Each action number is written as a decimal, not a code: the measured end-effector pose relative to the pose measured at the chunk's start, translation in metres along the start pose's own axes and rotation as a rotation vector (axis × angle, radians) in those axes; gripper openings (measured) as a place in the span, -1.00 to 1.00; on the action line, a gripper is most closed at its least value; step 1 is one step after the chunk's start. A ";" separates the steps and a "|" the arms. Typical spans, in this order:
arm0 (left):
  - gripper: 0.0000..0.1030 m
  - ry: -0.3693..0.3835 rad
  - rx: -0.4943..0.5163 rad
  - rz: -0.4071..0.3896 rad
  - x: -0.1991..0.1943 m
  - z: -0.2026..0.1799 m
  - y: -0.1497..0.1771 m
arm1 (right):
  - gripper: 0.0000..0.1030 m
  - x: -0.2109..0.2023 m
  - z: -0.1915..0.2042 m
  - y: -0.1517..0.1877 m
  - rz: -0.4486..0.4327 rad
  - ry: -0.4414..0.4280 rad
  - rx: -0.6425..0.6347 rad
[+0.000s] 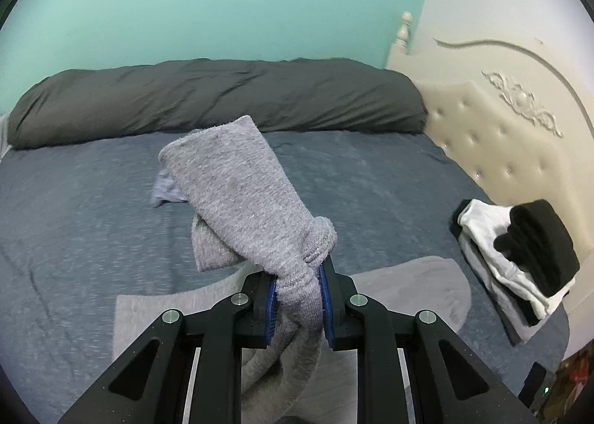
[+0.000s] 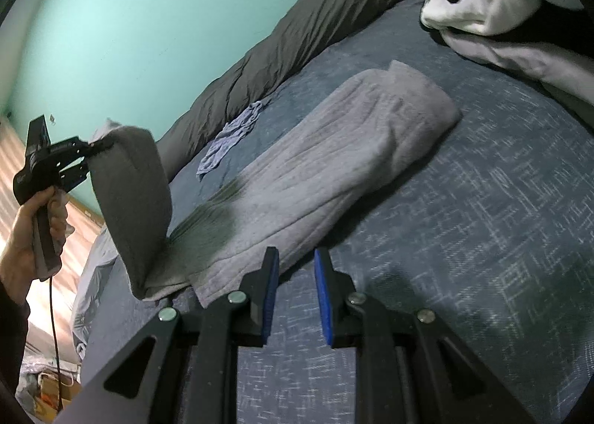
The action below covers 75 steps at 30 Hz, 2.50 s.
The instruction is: Fold clothes
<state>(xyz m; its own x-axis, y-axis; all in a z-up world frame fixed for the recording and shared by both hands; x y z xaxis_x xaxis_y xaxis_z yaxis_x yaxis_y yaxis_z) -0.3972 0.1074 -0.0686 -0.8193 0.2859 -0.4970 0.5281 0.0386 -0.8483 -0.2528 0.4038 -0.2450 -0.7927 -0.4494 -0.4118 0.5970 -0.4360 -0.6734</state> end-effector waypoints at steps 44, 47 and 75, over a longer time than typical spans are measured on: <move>-0.03 0.100 0.083 0.226 0.063 -0.061 0.088 | -0.63 -0.001 -0.039 -0.009 -0.017 0.109 0.046; -0.03 0.022 0.036 0.246 0.050 -0.002 0.103 | -0.63 0.003 -0.038 -0.008 -0.017 0.109 0.054; -0.01 -0.038 -0.151 0.290 0.023 0.157 0.181 | -0.63 0.086 0.037 -0.042 0.007 -0.046 -0.028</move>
<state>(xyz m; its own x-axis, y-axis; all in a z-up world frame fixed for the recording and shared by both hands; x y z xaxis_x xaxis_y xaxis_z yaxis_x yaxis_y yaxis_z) -0.3555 -0.0293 -0.2620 -0.6361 0.2700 -0.7228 0.7655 0.1031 -0.6351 -0.3416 0.3551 -0.2292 -0.7818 -0.4877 -0.3886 0.5984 -0.4114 -0.6875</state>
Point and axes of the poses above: each gripper's, at about its wrist camera, not at the fingertips, and x roughly the way its jaws point, z to its left, y to its underside, the point moved 3 cm from there along x, roughly the way its jaws point, and after that the axes turned 11 degrees about -z, right-handed, at the moved point
